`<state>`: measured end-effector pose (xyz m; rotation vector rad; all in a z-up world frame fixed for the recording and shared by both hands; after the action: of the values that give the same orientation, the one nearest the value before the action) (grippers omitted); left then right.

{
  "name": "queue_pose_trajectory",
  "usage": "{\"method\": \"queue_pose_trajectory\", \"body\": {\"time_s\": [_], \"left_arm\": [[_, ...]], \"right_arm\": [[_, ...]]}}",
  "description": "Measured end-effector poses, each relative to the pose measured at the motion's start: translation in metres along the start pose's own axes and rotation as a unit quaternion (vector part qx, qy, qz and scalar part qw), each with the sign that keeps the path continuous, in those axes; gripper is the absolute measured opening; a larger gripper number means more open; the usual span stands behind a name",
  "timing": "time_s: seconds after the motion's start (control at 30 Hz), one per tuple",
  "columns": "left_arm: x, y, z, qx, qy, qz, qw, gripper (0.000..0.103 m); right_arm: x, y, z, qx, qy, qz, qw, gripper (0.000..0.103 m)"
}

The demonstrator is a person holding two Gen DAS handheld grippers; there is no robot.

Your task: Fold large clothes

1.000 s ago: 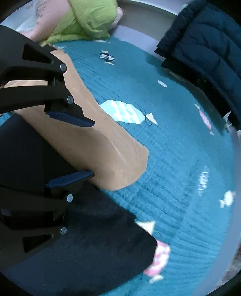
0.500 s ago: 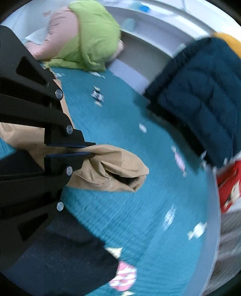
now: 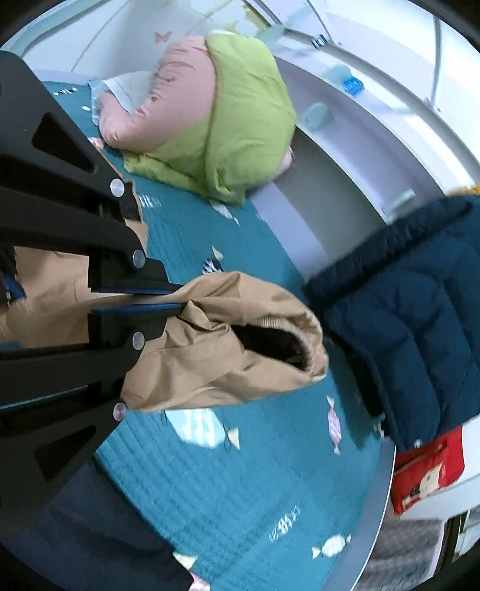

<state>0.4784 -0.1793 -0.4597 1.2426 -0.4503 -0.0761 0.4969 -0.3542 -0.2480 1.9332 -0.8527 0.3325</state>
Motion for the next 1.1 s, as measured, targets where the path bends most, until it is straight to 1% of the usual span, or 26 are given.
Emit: {"method": "queue_pose_trajectory", "body": {"time_s": [0.1, 0.17, 0.2, 0.23, 0.27, 0.3, 0.37, 0.4, 0.47, 0.57, 0.67, 0.7, 0.77, 0.83, 0.97, 1.0, 1.1], "left_arm": [[-0.008, 0.009, 0.002, 0.003, -0.009, 0.002, 1.0000, 0.008], [-0.012, 0.021, 0.000, -0.007, -0.012, 0.019, 0.9997, 0.008], [-0.014, 0.025, -0.002, -0.007, -0.012, 0.021, 0.9997, 0.008], [-0.017, 0.030, -0.004, -0.002, -0.013, 0.025, 0.9996, 0.008], [-0.021, 0.035, -0.008, 0.012, -0.013, 0.022, 0.9996, 0.008], [-0.024, 0.038, -0.013, 0.018, -0.011, 0.017, 0.9996, 0.008], [-0.033, 0.049, -0.028, 0.012, 0.001, 0.025, 0.9996, 0.008], [-0.038, 0.059, -0.038, 0.018, 0.007, 0.032, 0.9993, 0.008], [-0.046, 0.076, -0.056, 0.017, 0.017, 0.045, 0.9987, 0.008], [-0.058, 0.109, -0.097, 0.035, 0.045, 0.074, 0.9957, 0.008], [-0.062, 0.126, -0.143, 0.050, 0.087, 0.079, 0.9919, 0.008], [-0.064, 0.131, -0.163, 0.064, 0.102, 0.080, 0.9895, 0.008], [-0.069, 0.138, -0.191, 0.087, 0.114, 0.079, 0.9865, 0.008], [-0.076, 0.144, -0.217, 0.090, 0.137, 0.077, 0.9835, 0.008], [-0.087, 0.154, -0.240, 0.093, 0.155, 0.080, 0.9803, 0.008], [-0.086, 0.156, -0.246, 0.093, 0.156, 0.082, 0.9799, 0.008], [-0.090, 0.162, -0.250, 0.093, 0.162, 0.089, 0.9785, 0.008]], "right_arm": [[-0.005, -0.008, -0.019, 0.006, 0.010, -0.010, 1.000, 0.004], [-0.010, -0.015, -0.036, 0.013, 0.018, -0.021, 1.000, 0.004], [-0.013, -0.018, -0.044, 0.014, 0.023, -0.026, 0.999, 0.004], [-0.015, -0.022, -0.050, 0.015, 0.028, -0.030, 0.999, 0.004], [-0.020, -0.028, -0.063, 0.017, 0.039, -0.037, 0.998, 0.004], [-0.025, -0.032, -0.071, 0.020, 0.045, -0.043, 0.998, 0.004], [-0.035, -0.043, -0.087, 0.032, 0.052, -0.056, 0.997, 0.004], [-0.042, -0.049, -0.097, 0.037, 0.059, -0.062, 0.996, 0.004], [-0.056, -0.062, -0.116, 0.047, 0.068, -0.075, 0.994, 0.004], [-0.072, -0.081, -0.136, 0.057, 0.075, -0.092, 0.991, 0.004], [-0.094, -0.106, -0.160, 0.060, 0.084, -0.112, 0.988, 0.005], [-0.100, -0.111, -0.165, 0.060, 0.087, -0.118, 0.987, 0.005], [-0.118, -0.129, -0.180, 0.063, 0.094, -0.136, 0.984, 0.005], [-0.136, -0.147, -0.193, 0.059, 0.111, -0.153, 0.980, 0.005], [-0.179, -0.182, -0.209, 0.043, 0.141, -0.202, 0.968, 0.005], [-0.190, -0.189, -0.211, 0.039, 0.148, -0.212, 0.965, 0.005], [-0.216, -0.201, -0.215, 0.041, 0.167, -0.236, 0.956, 0.005]]}}
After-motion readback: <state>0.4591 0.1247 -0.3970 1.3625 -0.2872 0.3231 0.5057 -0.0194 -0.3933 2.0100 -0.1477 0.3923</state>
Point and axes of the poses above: each gripper's, at about its wrist camera, not at the fingertips, and y roughly against the way its jaws point, z to its right, x to its top, the point moved 3 cm from there along -y, roughly the way its jaws point, and after that the axes turned 9 degrees about -z, right-handed, at the moved point
